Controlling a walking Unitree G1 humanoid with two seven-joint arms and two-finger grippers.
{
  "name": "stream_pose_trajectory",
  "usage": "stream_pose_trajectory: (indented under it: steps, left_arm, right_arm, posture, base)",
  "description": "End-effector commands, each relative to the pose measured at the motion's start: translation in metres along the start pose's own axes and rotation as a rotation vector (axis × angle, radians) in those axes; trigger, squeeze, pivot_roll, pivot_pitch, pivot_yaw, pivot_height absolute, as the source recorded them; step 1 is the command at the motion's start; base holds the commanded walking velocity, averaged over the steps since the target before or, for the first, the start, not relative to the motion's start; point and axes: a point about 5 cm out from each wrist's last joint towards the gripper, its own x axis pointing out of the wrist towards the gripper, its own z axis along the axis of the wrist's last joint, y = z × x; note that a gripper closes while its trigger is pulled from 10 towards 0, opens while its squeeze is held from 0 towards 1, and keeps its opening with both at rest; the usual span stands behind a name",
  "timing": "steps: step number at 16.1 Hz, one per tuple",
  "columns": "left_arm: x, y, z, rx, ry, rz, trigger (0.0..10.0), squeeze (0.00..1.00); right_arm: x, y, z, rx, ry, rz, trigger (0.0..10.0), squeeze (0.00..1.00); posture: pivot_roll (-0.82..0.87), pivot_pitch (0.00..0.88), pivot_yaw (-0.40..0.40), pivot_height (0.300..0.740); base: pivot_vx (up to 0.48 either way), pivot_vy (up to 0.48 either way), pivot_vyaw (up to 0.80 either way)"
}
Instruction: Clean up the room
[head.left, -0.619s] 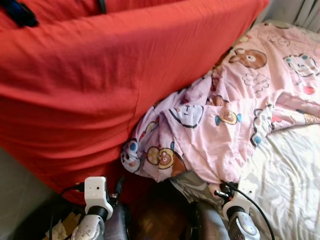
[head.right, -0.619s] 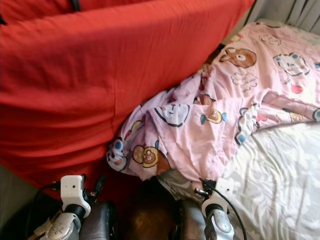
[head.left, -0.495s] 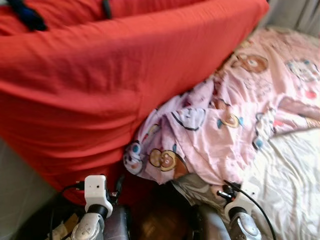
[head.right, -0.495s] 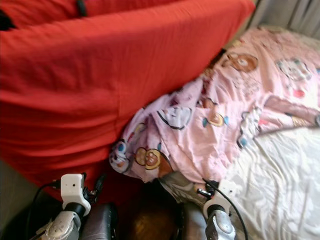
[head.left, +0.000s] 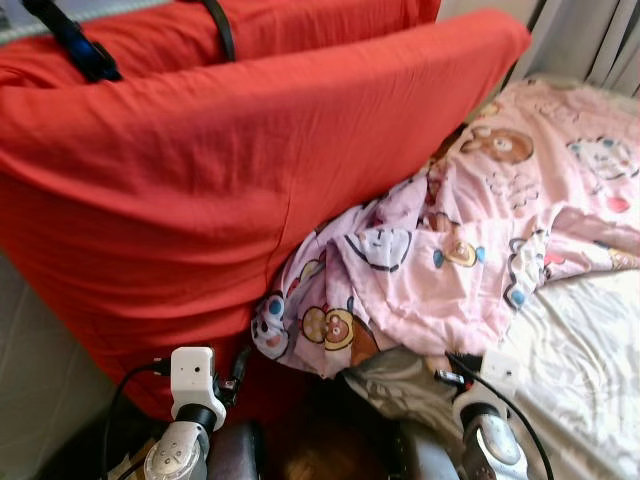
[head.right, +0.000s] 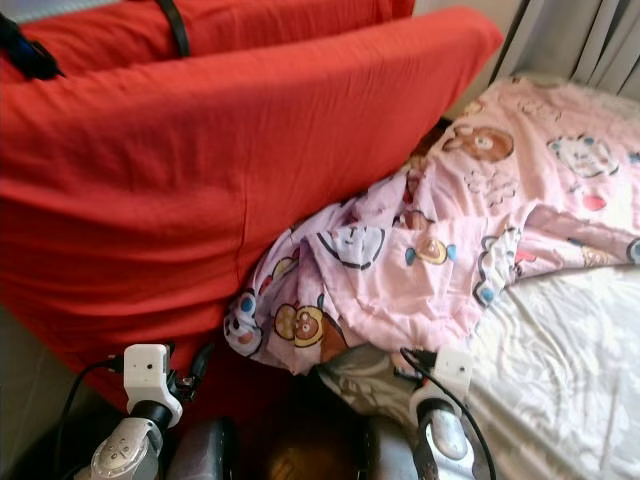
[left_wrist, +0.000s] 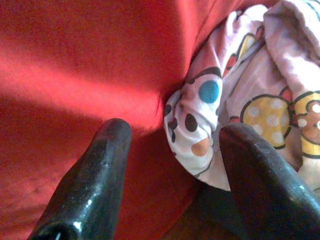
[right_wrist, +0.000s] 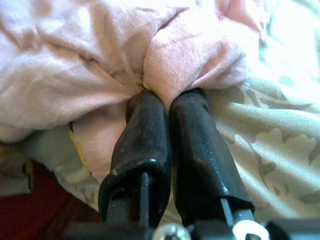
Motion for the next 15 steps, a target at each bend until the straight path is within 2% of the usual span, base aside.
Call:
stream_pose_trajectory:
  steps: [1,4,6,8,9,10,11,12,13,14,15]
  left_arm:
    - [-0.002,0.0,-0.006,-0.014,0.021,0.002,10.0,0.0]
    - [-0.003,0.0,-0.007,-0.014,0.024,0.0,10.0,0.0]
    - [-0.003,-0.001,-0.009,-0.016,0.03,-0.007,10.0,0.0]
    - [-0.003,-0.001,-0.008,-0.015,0.03,-0.006,10.0,0.0]
    - [-0.003,0.0,-0.008,-0.015,0.029,-0.006,10.0,0.0]
    - [-0.003,0.0,-0.008,-0.015,0.03,-0.006,10.0,0.0]
    - [-0.003,0.0,-0.008,-0.013,0.03,-0.006,10.0,0.0]
    - [-0.003,0.0,-0.008,-0.013,0.031,-0.006,10.0,0.0]
    - [-0.003,0.0,-0.008,-0.013,0.031,-0.005,10.0,0.0]
    - [-0.003,0.0,-0.009,-0.012,0.031,-0.004,10.0,0.0]
    - [-0.004,0.0,-0.009,-0.012,0.032,-0.004,10.0,0.0]
  right_arm:
    - [-0.005,-0.021,-0.012,0.055,0.063,-0.107,0.0,0.0]
    - [-0.016,-0.029,-0.037,0.059,0.198,-0.167,0.0,0.0]
    - [-0.025,-0.035,-0.057,0.046,0.355,-0.205,0.0,0.0]
    - [-0.022,-0.03,-0.051,0.058,0.314,-0.179,0.0,0.0]
    - [-0.019,-0.026,-0.046,0.054,0.29,-0.156,2.5,0.0]
    - [-0.017,-0.022,-0.043,0.019,0.285,-0.143,10.0,0.0]
    - [-0.016,-0.02,-0.042,0.012,0.284,-0.137,10.0,0.0]
    - [-0.016,-0.02,-0.04,0.005,0.274,-0.136,10.0,0.66]
    - [-0.016,-0.019,-0.039,-0.002,0.259,-0.13,10.0,0.72]
    - [-0.015,-0.018,-0.037,-0.001,0.24,-0.123,10.0,0.56]
    - [-0.015,-0.017,-0.035,-0.014,0.218,-0.114,10.0,0.0]
  posture:
    - [0.04,0.049,-0.049,0.6]
    - [0.04,0.061,-0.047,0.6]
    - [0.05,0.067,-0.046,0.6]
    - [0.05,0.072,-0.044,0.6]
    - [0.05,0.073,-0.044,0.6]
    - [0.05,0.074,-0.042,0.6]
    - [0.05,0.075,-0.043,0.6]
    - [0.05,0.075,-0.043,0.6]
    - [0.05,0.079,-0.042,0.6]
    - [0.05,0.079,-0.042,0.6]
    - [0.05,0.083,-0.042,0.6]
  base:
    - [0.0,0.0,0.0]
    - [0.0,0.0,0.0]
    - [0.0,0.0,0.0]
    - [0.0,0.0,0.0]
    - [0.0,0.0,0.0]
    - [0.0,0.0,0.0]
    - [0.0,0.0,0.0]
    - [0.0,0.0,0.0]
    - [0.0,0.0,0.0]
    - [0.0,0.0,0.0]
    - [0.0,0.0,0.0]
